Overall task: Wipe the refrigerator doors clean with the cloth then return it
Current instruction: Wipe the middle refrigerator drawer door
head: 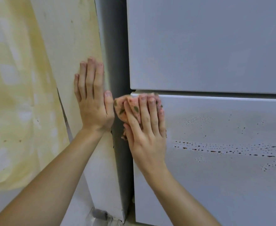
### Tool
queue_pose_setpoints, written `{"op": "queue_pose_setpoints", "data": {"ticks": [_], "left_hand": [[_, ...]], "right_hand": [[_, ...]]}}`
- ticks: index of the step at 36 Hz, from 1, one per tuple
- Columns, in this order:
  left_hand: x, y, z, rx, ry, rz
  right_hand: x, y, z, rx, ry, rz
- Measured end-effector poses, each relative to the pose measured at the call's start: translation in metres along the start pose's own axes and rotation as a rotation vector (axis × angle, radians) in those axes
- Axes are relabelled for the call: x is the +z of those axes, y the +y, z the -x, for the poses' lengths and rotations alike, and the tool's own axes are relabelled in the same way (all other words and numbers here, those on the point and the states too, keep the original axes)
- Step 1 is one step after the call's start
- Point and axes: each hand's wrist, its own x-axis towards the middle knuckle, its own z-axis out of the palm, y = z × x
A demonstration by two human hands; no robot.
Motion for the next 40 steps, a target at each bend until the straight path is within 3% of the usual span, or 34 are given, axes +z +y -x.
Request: {"op": "queue_pose_setpoints", "data": {"ticks": [6, 11, 18, 23, 29, 34, 40], "left_hand": [[-0.001, 0.004, 0.009, -0.021, 0.002, -0.017], [-0.002, 0.007, 0.016, -0.048, -0.009, -0.027], [0.001, 0.010, 0.024, -0.076, -0.015, -0.022], [0.003, 0.008, 0.024, -0.070, -0.005, -0.022], [0.004, 0.008, 0.022, -0.072, 0.014, -0.023], [0.002, 0.012, 0.022, -0.077, 0.001, -0.021], [-0.001, 0.019, 0.023, -0.118, -0.011, -0.003]], "right_hand": [[0.001, 0.011, 0.085, -0.100, -0.132, 0.018], [-0.003, 0.016, 0.080, -0.115, -0.175, -0.001], [-0.011, 0.007, -0.010, 0.104, 0.030, -0.080], [-0.001, 0.001, -0.013, 0.089, 0.095, -0.051], [0.002, 0.016, 0.088, -0.150, -0.178, -0.021], [-0.005, 0.019, 0.102, -0.136, -0.255, 0.004], [-0.021, 0.027, 0.016, 0.120, 0.011, -0.061]]}}
